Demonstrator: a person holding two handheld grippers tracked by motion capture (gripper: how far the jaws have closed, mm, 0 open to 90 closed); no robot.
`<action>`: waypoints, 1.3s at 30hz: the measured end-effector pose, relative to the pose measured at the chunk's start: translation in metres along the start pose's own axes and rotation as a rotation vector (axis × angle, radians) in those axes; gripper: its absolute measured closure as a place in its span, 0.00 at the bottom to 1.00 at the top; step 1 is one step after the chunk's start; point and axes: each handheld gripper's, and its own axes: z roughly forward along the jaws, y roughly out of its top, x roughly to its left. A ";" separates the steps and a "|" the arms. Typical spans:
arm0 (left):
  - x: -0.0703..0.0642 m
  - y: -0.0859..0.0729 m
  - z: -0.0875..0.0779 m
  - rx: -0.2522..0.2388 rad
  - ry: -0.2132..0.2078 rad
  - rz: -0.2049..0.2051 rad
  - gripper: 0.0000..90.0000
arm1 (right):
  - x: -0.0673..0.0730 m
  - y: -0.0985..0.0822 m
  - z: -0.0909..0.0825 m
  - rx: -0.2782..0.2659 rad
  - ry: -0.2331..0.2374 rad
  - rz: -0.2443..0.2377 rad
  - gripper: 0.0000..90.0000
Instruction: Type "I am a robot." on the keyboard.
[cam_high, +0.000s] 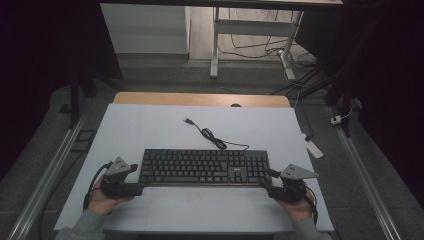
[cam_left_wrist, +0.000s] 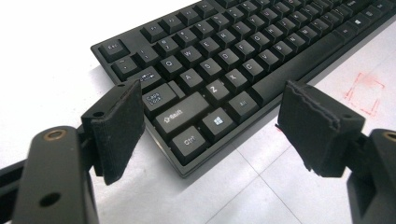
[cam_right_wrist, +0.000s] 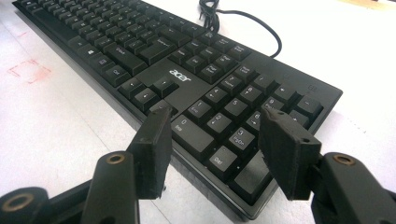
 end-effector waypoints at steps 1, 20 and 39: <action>0.000 0.000 0.000 0.000 0.000 -0.002 0.26 | 0.000 0.000 0.000 -0.002 0.001 0.000 0.50; 0.008 -0.004 -0.006 -0.033 -0.023 -0.067 0.26 | -0.001 0.005 0.000 -0.040 0.017 0.034 0.50; 0.006 0.005 -0.002 -0.018 -0.035 -0.071 0.28 | 0.011 0.017 0.008 -0.015 0.012 0.010 0.50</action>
